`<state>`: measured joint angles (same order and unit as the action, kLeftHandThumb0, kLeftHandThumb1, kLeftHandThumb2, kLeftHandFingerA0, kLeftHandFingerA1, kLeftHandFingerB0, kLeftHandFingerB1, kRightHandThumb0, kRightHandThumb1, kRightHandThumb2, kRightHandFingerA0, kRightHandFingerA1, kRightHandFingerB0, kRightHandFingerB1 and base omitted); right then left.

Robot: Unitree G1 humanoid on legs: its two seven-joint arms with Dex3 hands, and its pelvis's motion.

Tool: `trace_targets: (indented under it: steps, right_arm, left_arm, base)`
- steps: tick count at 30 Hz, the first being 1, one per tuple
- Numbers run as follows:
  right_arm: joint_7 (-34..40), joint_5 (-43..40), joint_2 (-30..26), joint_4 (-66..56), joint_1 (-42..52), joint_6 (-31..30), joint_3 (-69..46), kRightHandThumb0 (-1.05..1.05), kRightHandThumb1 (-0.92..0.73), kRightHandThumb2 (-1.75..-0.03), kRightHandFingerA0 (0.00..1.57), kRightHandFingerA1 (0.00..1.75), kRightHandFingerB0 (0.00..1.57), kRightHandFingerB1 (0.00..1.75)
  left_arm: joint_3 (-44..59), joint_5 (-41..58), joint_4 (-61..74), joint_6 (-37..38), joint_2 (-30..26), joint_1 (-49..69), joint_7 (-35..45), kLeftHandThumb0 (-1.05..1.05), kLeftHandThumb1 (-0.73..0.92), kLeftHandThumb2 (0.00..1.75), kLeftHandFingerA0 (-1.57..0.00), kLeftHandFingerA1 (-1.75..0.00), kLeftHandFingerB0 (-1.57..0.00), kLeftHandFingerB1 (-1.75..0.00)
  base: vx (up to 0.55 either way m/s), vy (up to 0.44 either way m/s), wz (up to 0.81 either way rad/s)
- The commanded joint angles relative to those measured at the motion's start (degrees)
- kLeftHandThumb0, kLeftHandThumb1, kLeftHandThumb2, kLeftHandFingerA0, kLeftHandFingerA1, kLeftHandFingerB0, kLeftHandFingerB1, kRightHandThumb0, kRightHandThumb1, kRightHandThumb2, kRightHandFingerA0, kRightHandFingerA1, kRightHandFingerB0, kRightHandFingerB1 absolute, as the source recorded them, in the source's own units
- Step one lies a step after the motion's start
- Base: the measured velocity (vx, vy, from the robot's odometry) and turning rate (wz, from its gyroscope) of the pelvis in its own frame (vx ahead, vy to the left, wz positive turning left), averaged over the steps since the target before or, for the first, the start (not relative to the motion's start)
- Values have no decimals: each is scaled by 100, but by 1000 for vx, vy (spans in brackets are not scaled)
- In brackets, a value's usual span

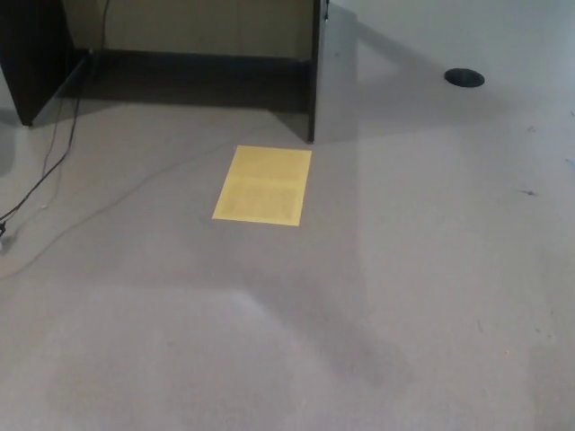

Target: A person is holding a toilet paper roll and the robot extends its left hand to grab the roll by inserting its thumb into the gap in the middle and brings its hand down by its side. Then it extends its arm again to hand the toilet paper roll back to the person.

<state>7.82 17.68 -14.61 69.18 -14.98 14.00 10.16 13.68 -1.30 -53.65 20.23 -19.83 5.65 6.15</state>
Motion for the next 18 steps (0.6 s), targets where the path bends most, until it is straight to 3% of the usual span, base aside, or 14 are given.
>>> trace_targets:
  steps: [1,11,16,18]
  right_arm:
    - [355,156,-182,279,-46,618,51,-29,-62,-59,66,48,37,33]
    - [325,178,-189,406,44,776,90,-30,-62,-60,61,49,38,33]
    - [273,185,-176,420,-17,737,88,-31,-63,-60,59,45,37,33]
    - [319,219,-188,409,-52,739,109,-30,-63,-59,59,45,38,33]
  left_arm:
    - [152,239,-217,836,-143,-4,233,-10,53,56,-36,-37,-38,-33]
    - [208,317,35,1139,-142,204,281,-16,50,55,-36,-38,-35,-32]
    - [307,577,1642,842,-264,332,480,-19,49,55,-33,-36,-32,-32]
    - [381,876,2781,663,-359,239,675,-30,45,59,-32,-39,-29,-34]
  base:
    - [0,0,0]
    - [0,0,0]
    - [0,0,0]
    - [0,0,0]
